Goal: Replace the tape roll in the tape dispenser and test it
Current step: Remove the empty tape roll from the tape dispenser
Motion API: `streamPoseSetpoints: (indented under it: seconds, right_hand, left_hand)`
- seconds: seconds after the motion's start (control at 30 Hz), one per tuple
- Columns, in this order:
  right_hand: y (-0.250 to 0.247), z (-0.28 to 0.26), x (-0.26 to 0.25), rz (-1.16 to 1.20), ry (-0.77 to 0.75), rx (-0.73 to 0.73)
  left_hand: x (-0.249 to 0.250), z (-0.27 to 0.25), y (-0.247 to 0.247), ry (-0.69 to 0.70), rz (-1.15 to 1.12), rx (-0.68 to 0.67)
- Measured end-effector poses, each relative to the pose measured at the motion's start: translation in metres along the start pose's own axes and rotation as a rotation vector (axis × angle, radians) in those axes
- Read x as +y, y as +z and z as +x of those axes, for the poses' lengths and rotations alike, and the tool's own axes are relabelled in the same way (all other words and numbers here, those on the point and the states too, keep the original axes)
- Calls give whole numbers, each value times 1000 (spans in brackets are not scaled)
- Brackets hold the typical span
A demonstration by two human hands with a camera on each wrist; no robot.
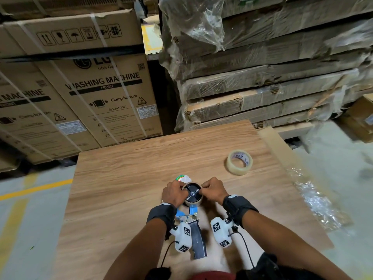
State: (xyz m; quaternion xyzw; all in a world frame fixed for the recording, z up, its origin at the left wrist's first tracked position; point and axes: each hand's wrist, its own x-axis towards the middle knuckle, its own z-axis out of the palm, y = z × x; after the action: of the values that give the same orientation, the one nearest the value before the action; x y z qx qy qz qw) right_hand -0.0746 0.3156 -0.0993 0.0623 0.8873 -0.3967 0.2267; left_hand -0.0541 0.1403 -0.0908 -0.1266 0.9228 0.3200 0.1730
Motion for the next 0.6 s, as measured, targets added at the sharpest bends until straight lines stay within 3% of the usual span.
streamPoseSetpoints:
  seconds: [0.27,0.6]
  right_hand:
    - [8,-1,-8,30,34,128]
    - [2,-5,-17,19,59,21]
  left_hand:
    - [-8,10,12,19,-54,125]
    - [0,-19,-5,62,17,43]
